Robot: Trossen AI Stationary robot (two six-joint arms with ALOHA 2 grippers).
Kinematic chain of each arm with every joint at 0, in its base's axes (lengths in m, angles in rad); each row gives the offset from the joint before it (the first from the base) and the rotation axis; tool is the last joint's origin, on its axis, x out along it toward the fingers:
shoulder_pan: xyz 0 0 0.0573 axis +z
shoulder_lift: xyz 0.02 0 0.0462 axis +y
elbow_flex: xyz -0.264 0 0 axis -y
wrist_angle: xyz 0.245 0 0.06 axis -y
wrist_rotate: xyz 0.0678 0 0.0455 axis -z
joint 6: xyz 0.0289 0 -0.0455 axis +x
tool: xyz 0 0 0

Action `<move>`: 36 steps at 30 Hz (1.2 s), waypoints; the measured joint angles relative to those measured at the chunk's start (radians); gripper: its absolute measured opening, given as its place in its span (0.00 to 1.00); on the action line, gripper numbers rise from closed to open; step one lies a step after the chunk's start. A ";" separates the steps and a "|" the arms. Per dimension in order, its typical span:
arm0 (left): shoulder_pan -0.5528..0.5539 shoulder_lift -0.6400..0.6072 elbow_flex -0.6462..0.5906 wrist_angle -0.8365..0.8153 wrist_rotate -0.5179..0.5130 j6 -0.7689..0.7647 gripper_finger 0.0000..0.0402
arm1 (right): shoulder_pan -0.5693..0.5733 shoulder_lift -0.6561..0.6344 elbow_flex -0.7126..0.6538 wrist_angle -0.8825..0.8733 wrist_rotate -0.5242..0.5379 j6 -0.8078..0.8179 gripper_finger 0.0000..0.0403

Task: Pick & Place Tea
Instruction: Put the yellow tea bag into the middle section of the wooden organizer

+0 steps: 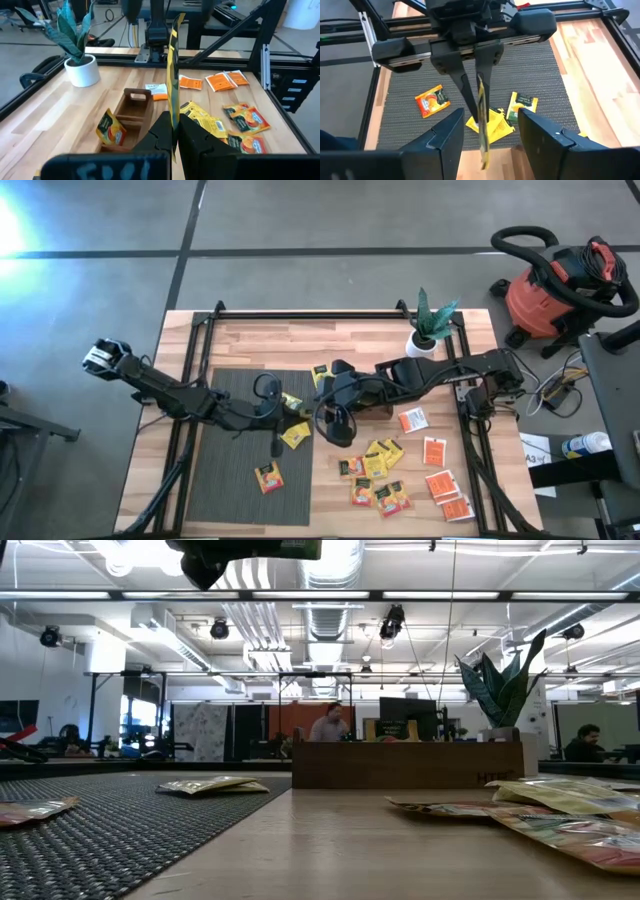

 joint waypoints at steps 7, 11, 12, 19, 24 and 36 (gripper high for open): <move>0.003 -0.003 0.000 0.002 0.000 0.000 0.03 | 0.000 0.000 0.000 -0.038 -0.003 0.019 0.44; 0.004 -0.003 0.000 0.003 0.007 -0.001 0.03 | 0.000 0.000 0.000 -0.038 -0.010 0.019 0.42; 0.004 -0.003 0.000 0.004 0.007 -0.002 0.03 | 0.000 0.000 0.000 -0.038 -0.023 0.019 0.41; 0.004 -0.003 0.000 0.010 0.007 -0.002 0.03 | -0.007 0.000 -0.015 -0.039 -0.044 0.033 0.32; 0.004 -0.003 0.000 0.010 0.007 -0.002 0.03 | -0.013 -0.001 -0.032 -0.036 -0.045 0.044 0.28; 0.004 -0.004 0.000 0.009 0.015 -0.005 0.04 | -0.013 -0.001 -0.053 -0.033 -0.045 0.042 0.04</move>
